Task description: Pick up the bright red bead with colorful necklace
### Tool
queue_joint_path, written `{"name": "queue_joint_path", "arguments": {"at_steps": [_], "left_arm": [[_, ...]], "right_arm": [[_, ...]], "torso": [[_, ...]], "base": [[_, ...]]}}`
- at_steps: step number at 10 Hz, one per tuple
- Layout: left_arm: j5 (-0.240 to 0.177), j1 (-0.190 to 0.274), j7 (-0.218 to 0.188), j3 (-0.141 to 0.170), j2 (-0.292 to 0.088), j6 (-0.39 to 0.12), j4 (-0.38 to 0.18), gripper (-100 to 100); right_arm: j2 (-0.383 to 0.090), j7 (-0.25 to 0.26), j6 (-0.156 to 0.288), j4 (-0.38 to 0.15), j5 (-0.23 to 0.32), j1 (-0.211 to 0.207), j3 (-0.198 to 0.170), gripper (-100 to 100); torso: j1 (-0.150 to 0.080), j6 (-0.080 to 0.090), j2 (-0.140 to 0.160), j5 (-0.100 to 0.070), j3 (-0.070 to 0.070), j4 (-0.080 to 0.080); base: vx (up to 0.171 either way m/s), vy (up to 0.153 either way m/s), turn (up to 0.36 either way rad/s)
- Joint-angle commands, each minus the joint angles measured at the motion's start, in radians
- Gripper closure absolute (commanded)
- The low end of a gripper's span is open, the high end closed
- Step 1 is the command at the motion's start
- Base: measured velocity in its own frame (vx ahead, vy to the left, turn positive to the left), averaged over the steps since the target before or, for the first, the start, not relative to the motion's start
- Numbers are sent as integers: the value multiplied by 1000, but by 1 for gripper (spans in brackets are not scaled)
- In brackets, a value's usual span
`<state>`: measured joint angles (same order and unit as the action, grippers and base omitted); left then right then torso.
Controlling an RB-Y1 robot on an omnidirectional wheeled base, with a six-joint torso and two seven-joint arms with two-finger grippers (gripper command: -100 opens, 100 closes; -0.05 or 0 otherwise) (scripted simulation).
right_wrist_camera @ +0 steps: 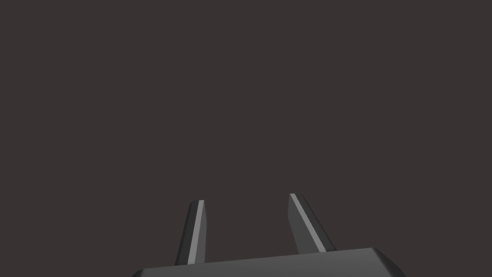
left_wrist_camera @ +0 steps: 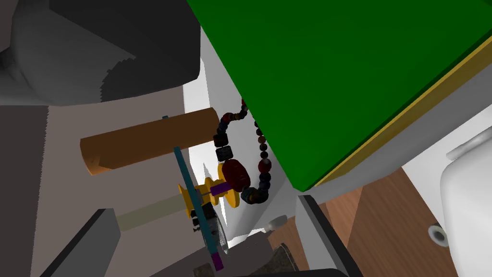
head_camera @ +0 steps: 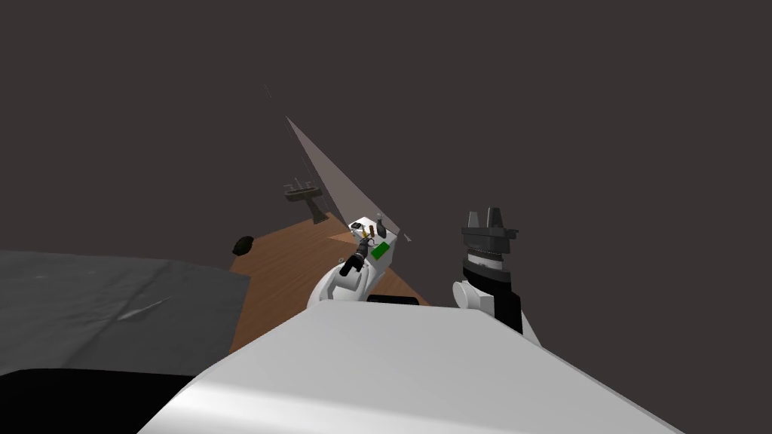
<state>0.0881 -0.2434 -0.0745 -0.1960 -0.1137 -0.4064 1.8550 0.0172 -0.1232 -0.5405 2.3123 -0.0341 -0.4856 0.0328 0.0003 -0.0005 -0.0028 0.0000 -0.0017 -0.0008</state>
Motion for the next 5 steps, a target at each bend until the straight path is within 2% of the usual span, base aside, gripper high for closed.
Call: {"name": "queue_joint_path", "arguments": {"at_steps": [1, 4, 5], "left_arm": [[5, 11, -2, -7, 4, -38, -21, -100], [8, 27, -5, -16, 4, -86, -49, -100], [10, 24, -4, -15, 7, -74, -45, -100]], "right_arm": [[0, 0, 0, 0, 0, 0, 0, 0], [0, 0, 0, 0, 0, 0, 0, 0], [0, 0, 0, 0, 0, 0, 0, 0]], "torso": [[0, 0, 0, 0, 0, 0], [0, 0, 0, 0, 0, 0], [0, 0, 1, 0, 0, 0]], "base": [[32, 16, -53], [32, 16, -48], [11, 4, -5]]}}
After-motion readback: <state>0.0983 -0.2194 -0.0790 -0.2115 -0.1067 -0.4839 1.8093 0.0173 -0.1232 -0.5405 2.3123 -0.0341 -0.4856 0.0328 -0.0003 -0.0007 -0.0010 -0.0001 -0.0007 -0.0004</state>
